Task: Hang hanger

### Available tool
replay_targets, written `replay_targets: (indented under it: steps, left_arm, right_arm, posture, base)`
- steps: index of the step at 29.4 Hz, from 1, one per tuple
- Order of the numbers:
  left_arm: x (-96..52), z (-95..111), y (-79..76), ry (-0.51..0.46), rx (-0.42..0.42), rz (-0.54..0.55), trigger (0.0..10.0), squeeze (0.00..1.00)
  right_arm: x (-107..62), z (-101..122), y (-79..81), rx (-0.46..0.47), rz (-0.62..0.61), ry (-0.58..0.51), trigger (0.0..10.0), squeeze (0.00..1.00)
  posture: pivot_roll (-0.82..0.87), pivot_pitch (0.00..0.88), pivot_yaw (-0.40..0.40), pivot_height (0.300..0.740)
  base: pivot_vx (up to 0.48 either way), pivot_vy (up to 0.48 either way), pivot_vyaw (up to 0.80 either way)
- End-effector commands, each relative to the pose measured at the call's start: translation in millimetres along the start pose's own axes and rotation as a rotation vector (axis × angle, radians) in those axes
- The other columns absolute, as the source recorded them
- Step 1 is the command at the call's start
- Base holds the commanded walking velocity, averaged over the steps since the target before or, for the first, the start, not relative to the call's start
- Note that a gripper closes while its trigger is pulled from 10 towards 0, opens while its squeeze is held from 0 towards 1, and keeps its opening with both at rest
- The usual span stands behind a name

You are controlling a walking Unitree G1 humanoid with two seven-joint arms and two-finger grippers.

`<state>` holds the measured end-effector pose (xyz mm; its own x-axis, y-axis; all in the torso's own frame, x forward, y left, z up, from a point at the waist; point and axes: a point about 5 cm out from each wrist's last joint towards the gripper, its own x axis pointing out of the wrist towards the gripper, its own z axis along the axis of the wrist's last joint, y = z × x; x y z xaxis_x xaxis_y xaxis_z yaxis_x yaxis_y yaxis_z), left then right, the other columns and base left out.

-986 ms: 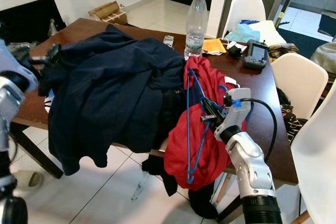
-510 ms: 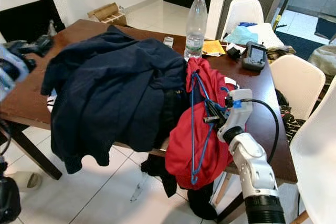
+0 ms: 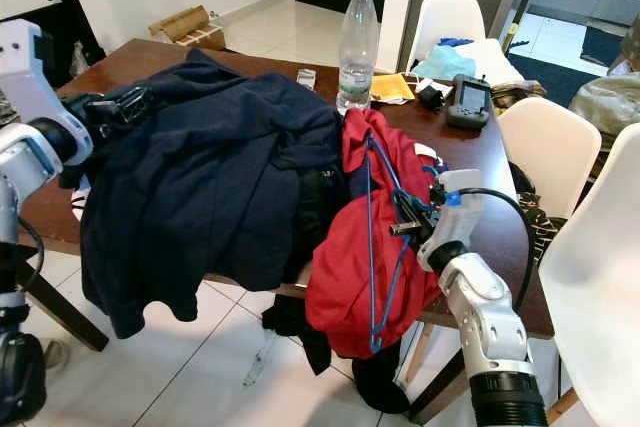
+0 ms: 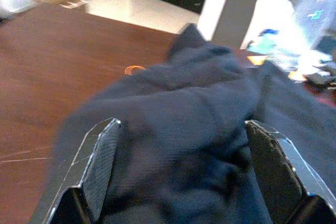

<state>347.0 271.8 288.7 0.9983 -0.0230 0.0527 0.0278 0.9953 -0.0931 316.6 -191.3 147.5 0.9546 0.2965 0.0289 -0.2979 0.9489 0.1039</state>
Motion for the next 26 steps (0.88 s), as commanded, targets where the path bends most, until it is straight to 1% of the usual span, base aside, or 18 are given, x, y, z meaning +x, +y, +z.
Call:
replay_targets:
  steps: [1, 2, 3, 4, 10, 18, 22, 23, 24, 25, 26]
  left_arm:
    - [-1.0, -3, 7.4, 0.021, 0.027, 0.037, 7.0, 0.00]
    - [-1.3, -3, 9.4, 0.027, 0.035, 0.046, 2.6, 0.00]
    - [-1.3, -3, 9.4, 0.027, 0.035, 0.046, 2.6, 0.00]
    - [-1.4, -4, 10.3, 0.036, 0.041, 0.051, 0.0, 0.00]
    - [-2.2, -12, 13.6, 0.081, 0.048, 0.065, 0.0, 0.00]
    - [-2.0, -17, 14.8, 0.103, 0.048, 0.069, 0.0, 0.00]
    - [-0.8, -15, 11.9, 0.083, 0.064, 0.051, 0.0, 0.00]
    - [0.1, -10, 7.7, 0.053, 0.063, 0.025, 0.0, 0.00]
    - [0.1, -10, 7.7, 0.053, 0.063, 0.025, 0.0, 0.00]
    - [0.9, -3, 0.0, 0.007, 0.056, -0.024, 0.0, 0.00]
    - [0.9, -3, 0.0, 0.007, 0.056, -0.024, 0.0, 0.00]
  right_arm:
    - [-3.1, -3, -3.5, -0.003, -0.017, 0.019, 10.0, 0.00]
    - [-2.9, -3, -3.3, -0.003, -0.018, 0.019, 10.0, 0.00]
    - [-2.9, -3, -3.3, -0.003, -0.018, 0.019, 10.0, 0.00]
    - [-2.7, -3, -3.1, -0.004, -0.017, 0.020, 10.0, 0.00]
    - [-2.6, -3, -4.0, -0.006, -0.023, 0.018, 10.0, 0.00]
    - [-3.3, -2, -5.1, -0.007, -0.029, 0.015, 10.0, 0.00]
    - [-3.3, -2, -5.0, -0.006, -0.030, 0.012, 10.0, 0.00]
    - [-3.3, -2, -5.1, -0.005, -0.031, 0.011, 10.0, 0.00]
    - [-3.3, -2, -5.1, -0.005, -0.031, 0.011, 10.0, 0.00]
    - [-3.2, -1, -5.1, -0.005, -0.031, 0.010, 10.0, 0.00]
    - [-3.2, -1, -5.1, -0.005, -0.031, 0.010, 10.0, 0.00]
  posture:
    - [0.11, 0.071, -0.048, 0.740]
    - [0.11, 0.069, -0.048, 0.740]
    - [0.11, 0.069, -0.048, 0.740]
    - [0.11, 0.069, -0.048, 0.740]
    - [0.11, 0.068, -0.047, 0.740]
    - [0.11, 0.068, -0.046, 0.740]
    - [0.11, 0.068, -0.045, 0.740]
    - [0.11, 0.068, -0.045, 0.740]
    - [0.11, 0.068, -0.045, 0.740]
    - [0.11, 0.068, -0.045, 0.740]
    - [0.11, 0.068, -0.045, 0.740]
  base:
    - [0.000, 0.000, 0.00]
    - [0.000, 0.000, 0.00]
    - [0.000, 0.000, 0.00]
    - [0.000, 0.000, 0.00]
    - [0.000, 0.000, 0.00]
    - [0.000, 0.000, 0.00]
    - [0.000, 0.000, 0.00]
    - [0.000, 0.000, 0.00]
    - [0.000, 0.000, 0.00]
    - [0.000, 0.000, 0.00]
    - [0.000, 0.000, 0.00]
